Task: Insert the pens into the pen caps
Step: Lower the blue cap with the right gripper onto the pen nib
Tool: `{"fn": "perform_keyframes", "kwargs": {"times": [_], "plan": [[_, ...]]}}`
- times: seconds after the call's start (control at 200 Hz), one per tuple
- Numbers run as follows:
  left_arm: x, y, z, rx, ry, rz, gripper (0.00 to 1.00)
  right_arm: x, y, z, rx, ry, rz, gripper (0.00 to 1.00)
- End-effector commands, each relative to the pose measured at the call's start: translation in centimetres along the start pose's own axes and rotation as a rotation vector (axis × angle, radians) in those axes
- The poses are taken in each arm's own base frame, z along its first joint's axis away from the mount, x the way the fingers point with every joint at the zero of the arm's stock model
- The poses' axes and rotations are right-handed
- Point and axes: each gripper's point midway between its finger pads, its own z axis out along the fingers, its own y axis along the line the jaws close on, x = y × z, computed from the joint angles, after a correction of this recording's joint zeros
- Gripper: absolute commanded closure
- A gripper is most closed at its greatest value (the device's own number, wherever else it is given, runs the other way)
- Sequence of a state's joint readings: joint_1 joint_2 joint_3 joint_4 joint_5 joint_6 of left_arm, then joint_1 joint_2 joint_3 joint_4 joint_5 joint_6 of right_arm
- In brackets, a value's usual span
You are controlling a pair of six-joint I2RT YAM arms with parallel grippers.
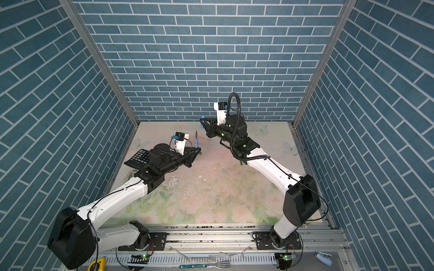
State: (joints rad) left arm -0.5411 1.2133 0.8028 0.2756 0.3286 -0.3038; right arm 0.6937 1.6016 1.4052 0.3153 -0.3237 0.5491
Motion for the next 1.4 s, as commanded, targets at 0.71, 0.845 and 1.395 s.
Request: {"fn": "perform_keyframes", "kwargs": {"times": [0.71, 0.845, 1.395], "plan": [[-1.0, -1.1, 0.0, 0.05, -0.017, 0.005, 1.0, 0.3, 2.5, 0.4, -0.07, 0.017, 0.011, 0.89], [-1.1, -1.1, 0.0, 0.051, -0.018, 0.007, 1.0, 0.7, 2.4, 0.6, -0.068, 0.026, 0.016, 0.89], [-1.7, -1.4, -0.5, 0.059, -0.038, 0.014, 1.0, 1.9, 1.4, 1.2, -0.049, 0.041, 0.025, 0.9]]}}
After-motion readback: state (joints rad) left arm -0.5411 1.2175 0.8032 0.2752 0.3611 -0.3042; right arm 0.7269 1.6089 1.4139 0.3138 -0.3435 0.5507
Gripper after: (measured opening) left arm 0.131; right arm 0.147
